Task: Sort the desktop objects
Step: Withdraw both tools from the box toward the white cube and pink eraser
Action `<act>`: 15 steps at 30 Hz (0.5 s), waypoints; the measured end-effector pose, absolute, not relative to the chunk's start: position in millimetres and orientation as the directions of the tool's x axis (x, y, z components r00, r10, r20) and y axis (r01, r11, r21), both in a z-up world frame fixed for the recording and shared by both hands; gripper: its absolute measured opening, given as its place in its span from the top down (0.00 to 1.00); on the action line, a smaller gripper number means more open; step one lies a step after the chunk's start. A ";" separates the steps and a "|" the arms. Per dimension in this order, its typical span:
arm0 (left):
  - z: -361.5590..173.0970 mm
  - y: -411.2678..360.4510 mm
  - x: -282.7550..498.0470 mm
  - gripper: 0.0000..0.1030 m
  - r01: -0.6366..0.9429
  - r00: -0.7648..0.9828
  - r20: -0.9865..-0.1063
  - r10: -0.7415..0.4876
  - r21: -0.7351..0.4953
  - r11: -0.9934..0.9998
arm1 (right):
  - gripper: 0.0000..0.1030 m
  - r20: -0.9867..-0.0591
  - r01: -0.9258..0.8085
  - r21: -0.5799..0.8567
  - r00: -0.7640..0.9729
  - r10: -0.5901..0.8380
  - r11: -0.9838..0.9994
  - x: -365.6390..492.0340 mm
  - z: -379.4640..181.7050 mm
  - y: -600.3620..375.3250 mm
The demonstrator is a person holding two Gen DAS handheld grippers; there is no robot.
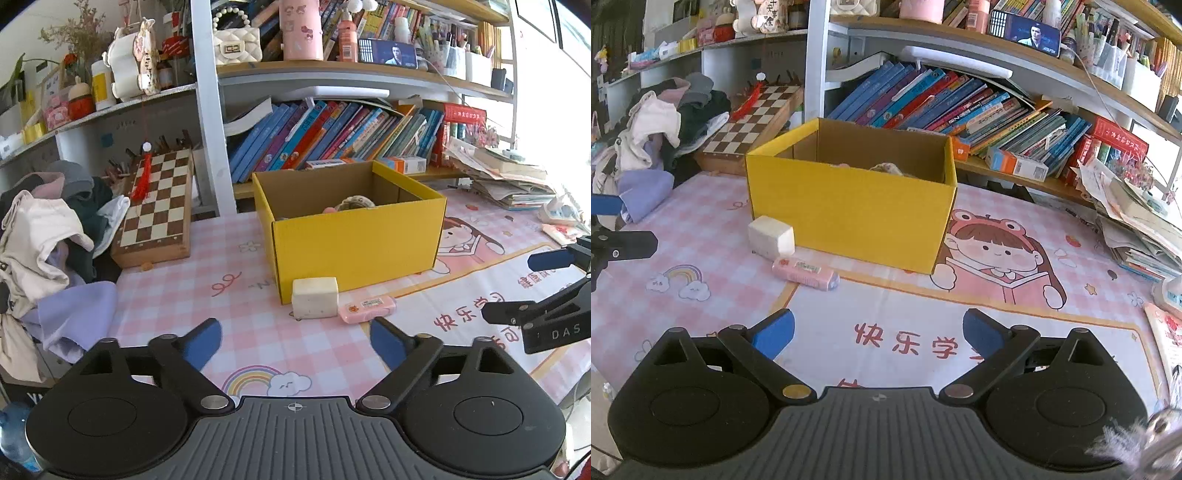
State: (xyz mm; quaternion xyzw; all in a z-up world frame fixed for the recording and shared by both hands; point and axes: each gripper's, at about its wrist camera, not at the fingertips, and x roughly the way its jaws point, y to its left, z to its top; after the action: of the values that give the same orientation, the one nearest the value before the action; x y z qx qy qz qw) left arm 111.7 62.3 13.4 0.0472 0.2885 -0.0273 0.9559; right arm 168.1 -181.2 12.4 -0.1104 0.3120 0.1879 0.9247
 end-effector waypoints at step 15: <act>-12.1 49.6 111.4 0.09 0.069 0.780 -0.625 -0.019 0.055 0.996 | 0.04 -0.655 -0.435 -0.047 0.693 0.301 0.899 156.2 -0.9 -167.7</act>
State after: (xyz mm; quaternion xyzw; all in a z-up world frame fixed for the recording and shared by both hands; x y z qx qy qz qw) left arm 111.4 49.6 -12.1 0.0375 0.3307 -0.0235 0.9427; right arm 156.2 -167.7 -0.9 -0.0996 0.3361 0.2011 0.9147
